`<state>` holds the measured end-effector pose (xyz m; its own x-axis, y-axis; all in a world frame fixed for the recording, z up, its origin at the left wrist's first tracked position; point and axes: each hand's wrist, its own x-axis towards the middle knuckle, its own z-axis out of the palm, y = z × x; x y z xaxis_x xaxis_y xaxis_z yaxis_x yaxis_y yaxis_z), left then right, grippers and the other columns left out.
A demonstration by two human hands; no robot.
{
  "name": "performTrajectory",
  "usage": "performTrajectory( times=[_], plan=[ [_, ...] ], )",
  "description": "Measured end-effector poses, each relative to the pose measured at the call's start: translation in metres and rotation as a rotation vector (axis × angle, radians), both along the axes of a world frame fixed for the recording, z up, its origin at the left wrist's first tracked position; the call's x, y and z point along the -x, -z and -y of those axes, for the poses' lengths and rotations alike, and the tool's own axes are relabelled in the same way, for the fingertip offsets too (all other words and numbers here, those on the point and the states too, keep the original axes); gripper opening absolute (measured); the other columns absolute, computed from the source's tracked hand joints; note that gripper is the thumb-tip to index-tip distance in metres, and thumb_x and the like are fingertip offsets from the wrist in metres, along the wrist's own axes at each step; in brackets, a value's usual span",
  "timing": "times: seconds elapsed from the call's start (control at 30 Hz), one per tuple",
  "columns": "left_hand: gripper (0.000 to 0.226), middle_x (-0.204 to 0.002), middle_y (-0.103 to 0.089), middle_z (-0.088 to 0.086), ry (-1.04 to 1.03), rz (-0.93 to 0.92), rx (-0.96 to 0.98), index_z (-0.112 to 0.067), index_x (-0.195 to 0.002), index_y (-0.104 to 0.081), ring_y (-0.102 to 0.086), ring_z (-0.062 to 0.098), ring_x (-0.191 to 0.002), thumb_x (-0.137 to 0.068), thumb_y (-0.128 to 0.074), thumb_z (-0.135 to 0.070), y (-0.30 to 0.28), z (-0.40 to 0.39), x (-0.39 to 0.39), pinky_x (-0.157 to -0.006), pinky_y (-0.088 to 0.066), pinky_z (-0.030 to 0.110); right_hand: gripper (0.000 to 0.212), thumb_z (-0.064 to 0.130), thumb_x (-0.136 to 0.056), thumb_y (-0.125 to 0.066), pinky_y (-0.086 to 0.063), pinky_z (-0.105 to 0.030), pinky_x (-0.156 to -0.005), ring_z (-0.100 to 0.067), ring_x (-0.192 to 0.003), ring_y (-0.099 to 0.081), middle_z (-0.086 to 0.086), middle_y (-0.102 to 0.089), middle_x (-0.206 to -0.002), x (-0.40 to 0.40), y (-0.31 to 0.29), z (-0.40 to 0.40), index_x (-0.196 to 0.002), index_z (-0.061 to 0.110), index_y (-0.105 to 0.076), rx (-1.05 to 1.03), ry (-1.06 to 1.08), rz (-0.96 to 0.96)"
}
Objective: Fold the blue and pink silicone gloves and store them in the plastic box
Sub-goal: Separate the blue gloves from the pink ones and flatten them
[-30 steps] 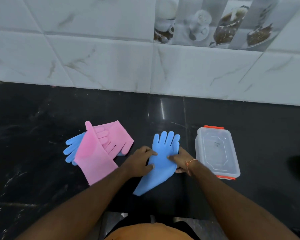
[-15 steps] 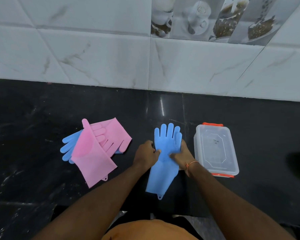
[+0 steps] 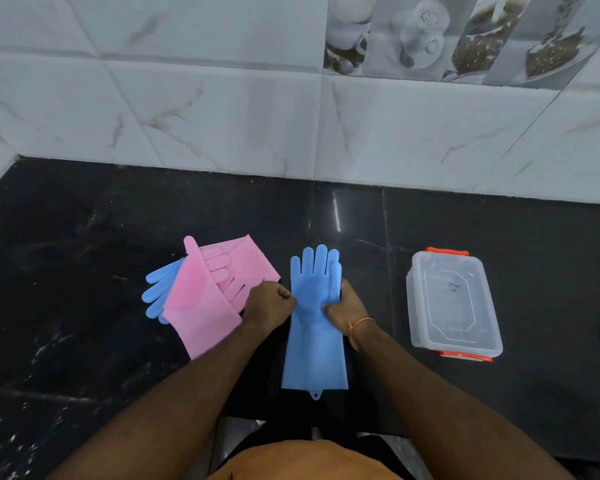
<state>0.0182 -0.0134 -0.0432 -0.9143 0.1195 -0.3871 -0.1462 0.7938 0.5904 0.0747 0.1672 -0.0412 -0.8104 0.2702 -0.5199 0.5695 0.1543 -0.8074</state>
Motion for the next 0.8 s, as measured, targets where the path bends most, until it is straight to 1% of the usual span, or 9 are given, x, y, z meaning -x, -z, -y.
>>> performTrajectory(
  times=[0.13,0.17,0.23,0.3,0.43,0.5,0.57,0.67,0.8],
  plan=[
    [0.022,-0.080,-0.072,-0.009,-0.015,0.018,-0.009,-0.029,-0.076,-0.072,-0.068,0.010,-0.080,-0.097,-0.078,-0.028,0.000,0.005,0.002,-0.088,-0.063,0.035,0.044,0.009,-0.094,-0.072,-0.052,-0.020,-0.066,-0.016,-0.097,-0.068,0.008,-0.067,-0.105,0.000,0.000,0.004,-0.131,0.025,-0.057,-0.082,0.013,0.036],
    [0.020,-0.081,-0.072,-0.009,-0.015,0.022,-0.014,-0.030,-0.078,-0.072,-0.068,0.010,-0.080,-0.097,-0.079,-0.029,0.001,0.005,0.001,-0.088,-0.063,0.034,0.044,0.010,-0.092,-0.074,-0.054,-0.023,-0.069,-0.016,-0.098,-0.068,0.007,-0.068,-0.109,-0.001,0.000,0.002,-0.130,0.025,-0.057,-0.129,0.011,0.044],
    [0.020,-0.083,-0.071,-0.010,-0.021,0.029,-0.030,-0.030,-0.079,-0.071,-0.068,0.009,-0.081,-0.097,-0.080,-0.031,0.002,0.004,-0.001,-0.087,-0.061,0.032,0.052,0.015,-0.087,-0.080,-0.060,-0.035,-0.085,-0.020,-0.104,-0.067,0.001,-0.069,-0.123,-0.004,-0.001,-0.002,-0.132,0.022,-0.056,-0.239,-0.004,0.064],
    [0.023,-0.081,-0.070,-0.011,-0.020,0.031,-0.040,-0.032,-0.077,-0.069,-0.068,0.009,-0.079,-0.096,-0.081,-0.033,0.002,0.005,-0.002,-0.084,-0.060,0.030,0.065,0.022,-0.083,-0.087,-0.057,-0.043,-0.098,-0.027,-0.113,-0.068,-0.003,-0.067,-0.130,-0.008,-0.003,-0.007,-0.138,0.019,-0.054,-0.326,-0.009,0.085],
    [0.024,-0.082,-0.072,-0.010,0.023,0.007,-0.037,-0.033,-0.077,-0.067,-0.069,0.009,-0.079,-0.097,-0.080,-0.037,0.001,0.007,-0.005,-0.084,-0.061,0.031,0.072,0.029,-0.079,-0.089,-0.056,-0.045,-0.100,-0.029,-0.114,-0.066,-0.007,-0.058,-0.136,-0.013,-0.010,-0.013,-0.140,0.016,-0.053,-0.477,-0.068,0.115],
    [0.019,-0.084,-0.073,-0.009,0.047,0.006,-0.032,-0.031,-0.081,-0.071,-0.070,0.009,-0.079,-0.098,-0.078,-0.037,0.000,0.010,-0.006,-0.087,-0.062,0.031,0.068,0.028,-0.078,-0.087,-0.058,-0.045,-0.099,-0.028,-0.111,-0.066,-0.006,-0.059,-0.134,-0.014,-0.013,-0.012,-0.137,0.016,-0.055,-0.501,-0.083,0.117],
    [0.010,-0.090,-0.077,-0.009,0.083,0.008,-0.039,-0.026,-0.095,-0.079,-0.070,0.009,-0.081,-0.099,-0.078,-0.035,0.000,0.014,-0.006,-0.089,-0.061,0.029,0.060,0.025,-0.079,-0.085,-0.059,-0.045,-0.097,-0.027,-0.107,-0.067,-0.006,-0.064,-0.129,-0.015,-0.014,-0.011,-0.132,0.016,-0.058,-0.490,-0.085,0.116],
    [0.020,-0.106,-0.081,-0.006,0.146,-0.009,-0.044,-0.021,-0.116,-0.082,-0.071,0.008,-0.086,-0.100,-0.077,-0.032,-0.004,0.020,-0.006,-0.092,-0.059,0.027,0.059,0.023,-0.081,-0.085,-0.059,-0.044,-0.096,-0.027,-0.108,-0.067,-0.006,-0.066,-0.128,-0.017,-0.015,-0.010,-0.132,0.015,-0.058,-0.492,-0.082,0.135],
    [0.018,-0.099,-0.082,-0.011,0.211,0.013,-0.134,-0.025,-0.116,-0.082,-0.075,0.008,-0.073,-0.104,-0.072,-0.033,-0.013,0.031,-0.007,-0.088,-0.066,0.033,0.068,0.028,-0.084,-0.084,-0.056,-0.046,-0.102,-0.032,-0.118,-0.063,-0.010,-0.053,-0.142,-0.018,-0.020,-0.005,-0.142,0.014,-0.050,-0.571,-0.100,0.169]
  ],
)
